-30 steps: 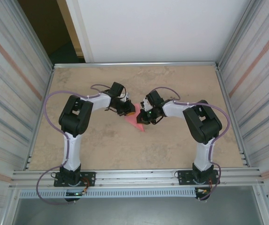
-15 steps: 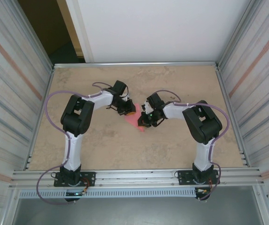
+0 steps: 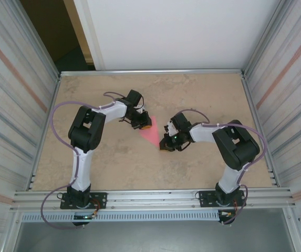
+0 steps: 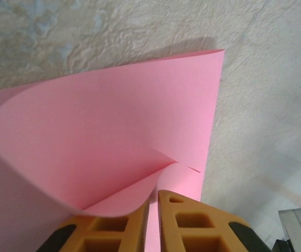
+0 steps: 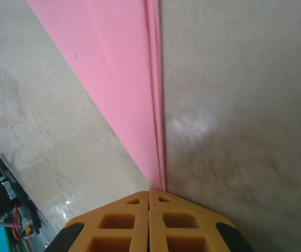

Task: Fold a paper plane with a square sheet of paper (pick it up from the middle)
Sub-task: Fourth fold the wing at the center of the table.

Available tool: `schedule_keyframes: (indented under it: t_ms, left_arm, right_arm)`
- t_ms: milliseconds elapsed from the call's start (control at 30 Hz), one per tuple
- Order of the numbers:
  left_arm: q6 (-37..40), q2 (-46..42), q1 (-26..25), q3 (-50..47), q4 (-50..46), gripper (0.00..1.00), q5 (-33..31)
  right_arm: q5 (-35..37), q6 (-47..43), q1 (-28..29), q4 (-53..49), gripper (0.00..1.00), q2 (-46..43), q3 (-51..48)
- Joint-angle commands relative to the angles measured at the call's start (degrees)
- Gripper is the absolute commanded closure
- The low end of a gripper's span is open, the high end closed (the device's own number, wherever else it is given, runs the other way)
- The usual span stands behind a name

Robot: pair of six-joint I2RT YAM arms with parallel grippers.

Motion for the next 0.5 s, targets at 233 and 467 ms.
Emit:
schedule_keyframes:
  t_ms: [233, 467]
  left_arm:
    - [0.7, 3.3, -0.1, -1.2, -5.2, 0.84, -5.1]
    - [0.8, 2.7, -0.5, -1.1, -4.4, 0.83, -3.8]
  right_arm:
    - [4.2, 0.0, -1.0, -3.6, 0.88, -8.9, 3.0]
    - [6.3, 0.2, 0.6, -3.4, 0.92, 2.2, 12.9]
